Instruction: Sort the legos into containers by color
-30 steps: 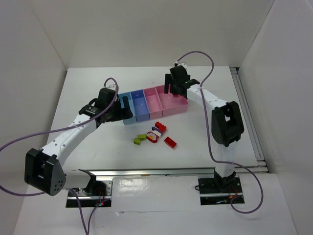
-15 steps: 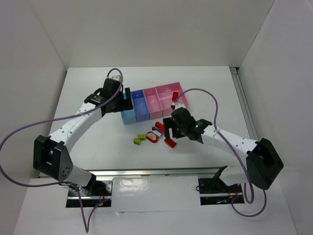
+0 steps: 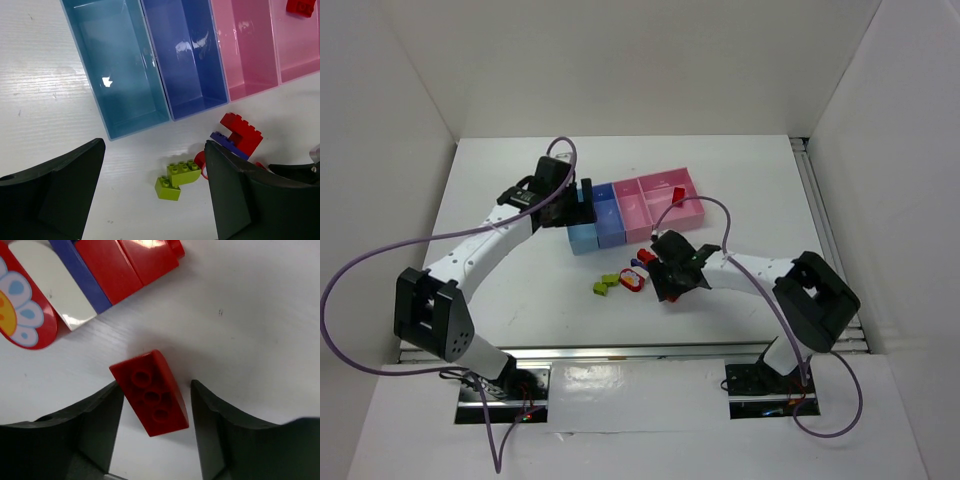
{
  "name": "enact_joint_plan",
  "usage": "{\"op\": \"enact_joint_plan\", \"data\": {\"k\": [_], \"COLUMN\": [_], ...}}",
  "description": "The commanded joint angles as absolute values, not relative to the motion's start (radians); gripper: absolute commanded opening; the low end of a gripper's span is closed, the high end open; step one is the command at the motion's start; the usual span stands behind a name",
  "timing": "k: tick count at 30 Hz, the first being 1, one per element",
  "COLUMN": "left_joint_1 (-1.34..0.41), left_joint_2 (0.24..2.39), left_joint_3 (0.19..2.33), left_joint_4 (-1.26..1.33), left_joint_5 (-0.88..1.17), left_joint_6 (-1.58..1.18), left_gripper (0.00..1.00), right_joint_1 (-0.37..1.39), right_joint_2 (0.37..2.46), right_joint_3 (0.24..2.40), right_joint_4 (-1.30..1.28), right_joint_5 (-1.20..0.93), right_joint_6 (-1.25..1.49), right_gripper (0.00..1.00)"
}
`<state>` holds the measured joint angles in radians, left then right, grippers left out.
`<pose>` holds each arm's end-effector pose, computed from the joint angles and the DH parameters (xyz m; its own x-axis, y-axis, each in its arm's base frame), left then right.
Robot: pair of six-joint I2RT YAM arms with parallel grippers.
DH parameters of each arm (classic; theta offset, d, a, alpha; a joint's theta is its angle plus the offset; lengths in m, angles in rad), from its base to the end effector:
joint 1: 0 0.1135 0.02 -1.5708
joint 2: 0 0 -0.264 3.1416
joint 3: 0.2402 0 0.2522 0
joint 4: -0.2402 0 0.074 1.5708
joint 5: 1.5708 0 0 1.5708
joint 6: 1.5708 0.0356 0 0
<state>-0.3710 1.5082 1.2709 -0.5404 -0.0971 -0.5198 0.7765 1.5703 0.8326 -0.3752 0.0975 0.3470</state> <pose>0.3122 -0.1178 0.3009 -0.7148 -0.2524 -0.6522 -0.0675 0.9531 -0.2949 0.2092 0.2007 0.1590 -0.8285 -0.3394 -0.4454 -0.4094 0.9098 0.0682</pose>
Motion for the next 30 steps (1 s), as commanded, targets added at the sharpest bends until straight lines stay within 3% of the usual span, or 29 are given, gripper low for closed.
{"op": "enact_joint_plan", "data": {"k": [1, 3, 5, 14, 21, 26, 27, 28, 30], "left_joint_1": [-0.376, -0.376, -0.376, -0.376, -0.385, -0.405, -0.426, -0.436, -0.457], "left_joint_2": [1.523, 1.532, 1.532, 1.507, 1.395, 1.318, 1.304, 1.283, 1.27], "left_joint_3": [1.307, 1.307, 1.307, 1.286, 1.129, 1.01, 0.996, 0.985, 0.959], "left_joint_4": [-0.541, -0.541, -0.541, -0.589, -0.6, -0.623, -0.614, -0.614, -0.614], "left_joint_5": [-0.058, -0.049, -0.049, -0.083, -0.058, -0.026, -0.026, -0.026, -0.015], "left_joint_6": [-0.491, -0.491, -0.491, -0.526, -0.537, -0.583, -0.583, -0.583, -0.583], "left_gripper": [0.92, 0.92, 0.92, 0.93, 0.93, 0.9, 0.9, 0.9, 0.9], "right_joint_1": [0.784, 0.784, 0.784, 0.726, 0.546, 0.505, 0.493, 0.479, 0.468], "right_joint_2": [1.598, 1.569, 1.531, 1.391, 1.641, 1.857, 1.903, 1.919, 1.93], "right_joint_3": [0.862, 0.853, 0.873, 1.066, 1.29, 1.491, 1.535, 1.551, 1.575], "right_joint_4": [-0.318, -0.308, -0.336, -0.436, -0.221, -0.216, -0.216, -0.216, -0.228], "right_joint_5": [0.109, 0.121, 0.13, 0.314, 0.284, 0.275, 0.275, 0.275, 0.264], "right_joint_6": [0.319, 0.328, 0.339, 0.367, 0.308, 0.276, 0.276, 0.276, 0.296], "right_gripper": [0.6, 0.51, 0.32, 0.31, 0.37, 0.38, 0.4, 0.55, 0.71]}}
